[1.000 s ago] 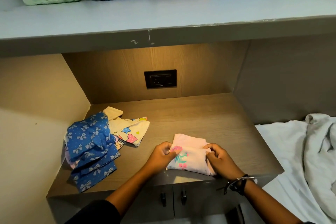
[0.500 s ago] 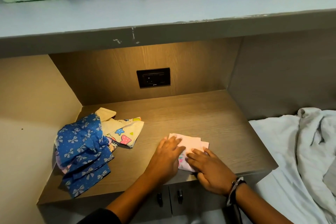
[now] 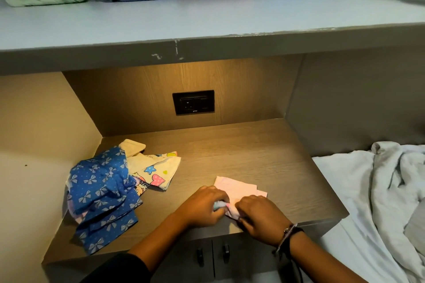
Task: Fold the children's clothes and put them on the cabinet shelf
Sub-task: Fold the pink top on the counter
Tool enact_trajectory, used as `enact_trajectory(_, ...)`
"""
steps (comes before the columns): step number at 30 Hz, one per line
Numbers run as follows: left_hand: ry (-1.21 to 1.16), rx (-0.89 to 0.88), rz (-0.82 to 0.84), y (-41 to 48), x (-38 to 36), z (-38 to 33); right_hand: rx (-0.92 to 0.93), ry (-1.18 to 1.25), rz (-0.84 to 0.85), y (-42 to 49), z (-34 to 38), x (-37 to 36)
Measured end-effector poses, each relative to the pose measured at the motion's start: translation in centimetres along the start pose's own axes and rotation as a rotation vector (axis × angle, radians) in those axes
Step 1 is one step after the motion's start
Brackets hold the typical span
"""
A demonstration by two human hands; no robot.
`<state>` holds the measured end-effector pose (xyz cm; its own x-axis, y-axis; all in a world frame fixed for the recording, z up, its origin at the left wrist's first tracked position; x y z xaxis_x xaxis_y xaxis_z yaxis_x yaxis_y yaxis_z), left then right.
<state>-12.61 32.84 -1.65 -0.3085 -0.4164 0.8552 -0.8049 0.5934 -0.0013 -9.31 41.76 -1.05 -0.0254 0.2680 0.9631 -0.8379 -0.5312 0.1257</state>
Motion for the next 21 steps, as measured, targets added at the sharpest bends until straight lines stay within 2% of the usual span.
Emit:
enact_trajectory(4, -0.495, 0.273, 0.025, 1.8, 1.2, 2.3, -0.384, 0.544, 0.032, 1.1, -4.5, -0.1)
enact_trajectory(5, -0.572, 0.323, -0.036, 2.4, 1.6, 3.2, -0.451, 0.686, 0.048, 1.3, -5.4, -0.7)
enact_trajectory(7, -0.672, 0.469, -0.274, 2.7, 2.6, 5.3, -0.582, 0.866, 0.068, 1.6, -6.9, -2.1)
enact_trajectory(9, -0.678, 0.672, -0.536, 1.2, 2.9, 7.1, -0.719, 0.950, 0.068, 1.2, -8.3, -3.4)
enact_trajectory(11, -0.628, 0.879, -0.651, -1.7, 1.9, 7.2, -0.801, 1.004, 0.043, 0.5, -9.2, -4.3)
enact_trajectory(13, -0.689, 1.052, -0.587, -3.6, -0.8, 5.9, -0.845, 1.012, -0.014, -0.3, -10.0, -4.8)
enact_trajectory(16, -1.048, 1.141, -0.348, -3.0, -5.9, 2.8, -0.873, 1.030, -0.092, -1.1, -10.1, -4.9)
enact_trajectory(18, -1.146, 1.128, -0.303, -1.6, -7.0, 2.0, -0.851, 1.000, -0.107, -1.1, -9.5, -4.5)
enact_trajectory(21, -1.116, 1.151, -0.332, -0.5, -6.9, 2.0, -0.812, 0.868, -0.087, -1.0, -8.9, -3.4)
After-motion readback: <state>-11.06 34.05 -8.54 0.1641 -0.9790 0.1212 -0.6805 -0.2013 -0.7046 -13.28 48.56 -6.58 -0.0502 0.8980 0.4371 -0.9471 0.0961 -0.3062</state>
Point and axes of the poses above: each hand's wrist, its own y-axis towards the middle knuckle, its own x-axis out of the back of the hand, z = x × y, the point moved 10 cm from there along y, towards the middle knuckle, and after that the axes turned 4 degrees about -z, right-handed, at the moved point
